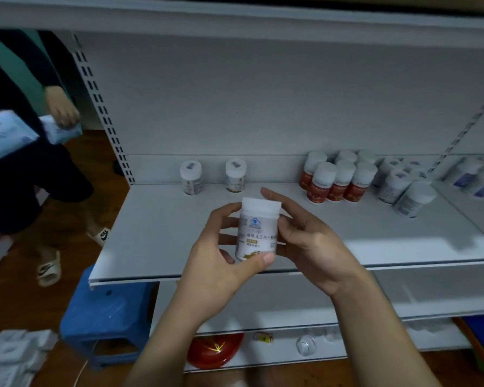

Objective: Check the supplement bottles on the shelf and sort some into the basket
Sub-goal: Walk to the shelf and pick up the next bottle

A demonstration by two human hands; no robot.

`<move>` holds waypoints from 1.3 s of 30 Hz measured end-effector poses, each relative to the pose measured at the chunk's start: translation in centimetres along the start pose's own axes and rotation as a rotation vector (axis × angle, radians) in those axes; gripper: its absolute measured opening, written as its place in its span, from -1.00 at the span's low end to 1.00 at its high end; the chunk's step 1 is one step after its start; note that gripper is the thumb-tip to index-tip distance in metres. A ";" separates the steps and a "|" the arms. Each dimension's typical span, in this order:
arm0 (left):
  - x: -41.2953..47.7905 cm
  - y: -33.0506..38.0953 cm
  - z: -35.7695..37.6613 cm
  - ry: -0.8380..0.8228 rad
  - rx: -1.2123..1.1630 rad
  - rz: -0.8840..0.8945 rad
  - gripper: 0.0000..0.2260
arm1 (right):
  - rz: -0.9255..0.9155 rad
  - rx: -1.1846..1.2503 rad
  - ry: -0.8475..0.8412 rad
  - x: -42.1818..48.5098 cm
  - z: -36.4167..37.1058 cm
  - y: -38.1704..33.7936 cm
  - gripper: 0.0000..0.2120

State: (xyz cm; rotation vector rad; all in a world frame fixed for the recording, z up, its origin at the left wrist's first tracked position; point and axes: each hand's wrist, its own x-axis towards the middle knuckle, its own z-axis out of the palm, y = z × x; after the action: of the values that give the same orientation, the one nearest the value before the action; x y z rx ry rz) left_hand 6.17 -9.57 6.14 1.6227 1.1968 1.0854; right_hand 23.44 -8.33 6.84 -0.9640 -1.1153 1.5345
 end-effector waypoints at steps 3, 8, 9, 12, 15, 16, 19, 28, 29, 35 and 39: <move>-0.1 0.9 2.0 0.035 0.028 0.011 -0.38 | -0.004 0.022 0.019 -1.0 -1.5 -1.0 -0.59; -0.2 2.5 5.4 0.065 0.069 0.023 -0.36 | -0.041 0.081 0.081 -2.0 -3.6 -1.9 -0.59; -0.2 2.9 6.0 0.067 0.073 0.025 -0.33 | -0.047 0.109 0.089 -2.1 -4.0 -2.0 -0.60; 0.0 3.6 7.7 0.075 0.099 0.024 -0.33 | -0.059 0.139 0.105 -2.4 -5.0 -2.2 -0.62; 0.2 3.7 8.9 0.119 0.069 0.023 -0.29 | -0.051 0.128 0.100 -2.6 -6.3 -2.5 -0.64; 0.2 3.7 9.2 0.141 0.044 0.022 -0.27 | -0.053 0.123 0.087 -2.6 -6.7 -2.6 -0.64; 0.0 3.9 10.1 0.202 -0.043 0.020 -0.27 | -0.053 0.103 0.051 -2.4 -7.8 -2.8 -0.62; 0.9 3.5 11.1 0.264 0.059 0.025 -0.47 | -0.018 0.062 -0.041 -1.4 -9.0 -3.0 -0.63; 0.9 3.5 11.2 0.257 0.087 0.025 -0.44 | -0.027 0.061 -0.024 -1.3 -9.0 -2.9 -0.64; 1.4 2.7 11.8 0.236 0.186 -0.005 -0.29 | -0.041 0.017 0.049 -0.8 -9.2 -2.5 -0.53; 1.4 2.8 11.9 0.261 0.255 -0.010 -0.33 | -0.062 0.008 0.080 -0.6 -9.5 -2.2 -0.56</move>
State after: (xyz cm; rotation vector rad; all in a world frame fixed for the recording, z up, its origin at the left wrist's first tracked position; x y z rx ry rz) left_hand 18.42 -10.19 5.61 1.6989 1.5663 1.2051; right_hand 33.05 -6.82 6.51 -0.9686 -1.0721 1.4368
